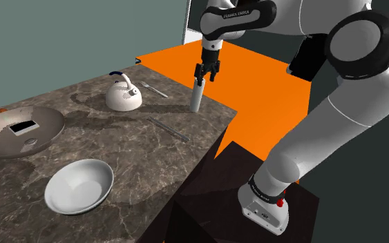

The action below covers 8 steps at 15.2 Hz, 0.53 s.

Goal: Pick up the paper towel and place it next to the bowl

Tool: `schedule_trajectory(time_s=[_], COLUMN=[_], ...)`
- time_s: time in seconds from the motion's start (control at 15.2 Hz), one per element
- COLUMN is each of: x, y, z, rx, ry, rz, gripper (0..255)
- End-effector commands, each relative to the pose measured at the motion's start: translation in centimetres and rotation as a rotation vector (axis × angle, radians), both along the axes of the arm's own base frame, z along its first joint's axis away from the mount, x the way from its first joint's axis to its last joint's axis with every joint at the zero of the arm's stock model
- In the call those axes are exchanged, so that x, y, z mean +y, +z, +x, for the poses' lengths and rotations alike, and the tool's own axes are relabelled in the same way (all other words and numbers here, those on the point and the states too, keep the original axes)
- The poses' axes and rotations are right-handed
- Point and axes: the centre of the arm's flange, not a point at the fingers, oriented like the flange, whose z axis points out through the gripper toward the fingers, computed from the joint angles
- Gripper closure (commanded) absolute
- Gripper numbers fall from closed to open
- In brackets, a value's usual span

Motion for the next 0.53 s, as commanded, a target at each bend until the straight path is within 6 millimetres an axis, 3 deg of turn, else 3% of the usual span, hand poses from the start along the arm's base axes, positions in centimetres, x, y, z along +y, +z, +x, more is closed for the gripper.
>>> schedule_trajectory(time_s=[0.0, 0.46], x=[-1.8, -8.1], y=[-0.8, -2.7], z=[1.8, 7.9], rx=[-0.014, -0.059], ry=[-0.016, -0.071], rz=[0.008, 0.037], gripper=[0, 0])
